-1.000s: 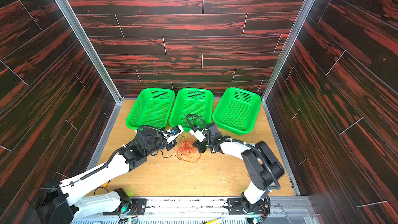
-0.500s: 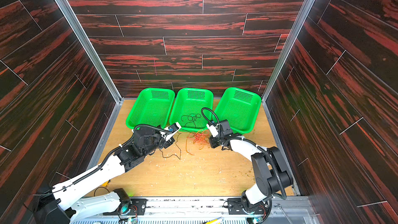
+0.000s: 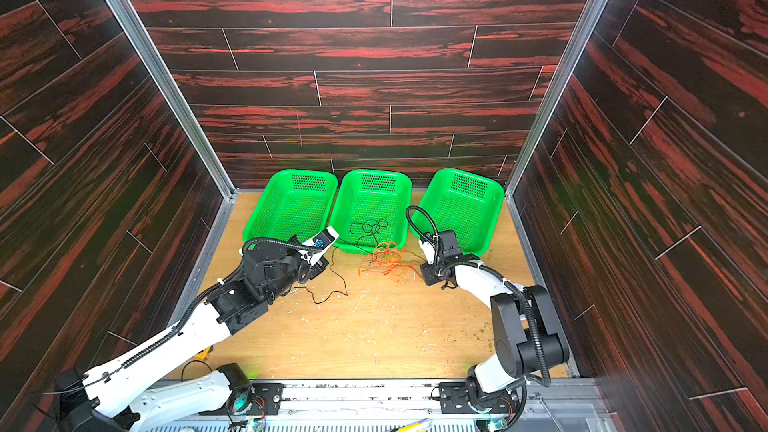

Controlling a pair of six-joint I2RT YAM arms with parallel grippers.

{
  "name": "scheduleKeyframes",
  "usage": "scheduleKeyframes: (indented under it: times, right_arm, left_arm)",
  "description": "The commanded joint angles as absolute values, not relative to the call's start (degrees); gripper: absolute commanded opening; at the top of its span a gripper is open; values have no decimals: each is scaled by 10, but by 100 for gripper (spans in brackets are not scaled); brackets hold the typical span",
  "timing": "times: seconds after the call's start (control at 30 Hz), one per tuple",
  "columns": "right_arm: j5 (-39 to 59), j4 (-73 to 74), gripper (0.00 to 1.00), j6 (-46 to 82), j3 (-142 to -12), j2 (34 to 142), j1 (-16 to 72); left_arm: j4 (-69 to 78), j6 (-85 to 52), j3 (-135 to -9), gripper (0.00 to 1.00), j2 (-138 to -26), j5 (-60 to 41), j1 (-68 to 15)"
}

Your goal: Untangle the cables

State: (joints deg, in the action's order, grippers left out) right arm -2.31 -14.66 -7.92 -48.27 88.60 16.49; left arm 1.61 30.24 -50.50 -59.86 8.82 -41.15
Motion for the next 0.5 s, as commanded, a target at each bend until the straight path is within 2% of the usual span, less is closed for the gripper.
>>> scheduleKeyframes:
  times: [0.0, 0.07, 0.1, 0.37, 0.4, 0.47]
  right_arm:
    - [25, -151, 11, -91, -476, 863, 163]
    - [57, -129, 28, -87, -467, 840, 164]
    - [70, -122, 33, -87, -463, 827, 164]
    - [192, -37, 59, -96, -409, 714, 173]
    - [219, -31, 65, -110, -405, 701, 184]
    - [213, -17, 68, -140, -399, 685, 222]
  left_arm:
    - [19, 314, -528, 0, -591, 63, -407]
    - [18, 313, -532, 0, -606, 44, -407]
    - [16, 313, -536, 0, -615, 36, -407]
    - [23, 312, -551, 0, -652, 7, -408]
    - [22, 313, -551, 0, -653, 4, -408]
    - [17, 315, -553, 0, -653, 0, -408]
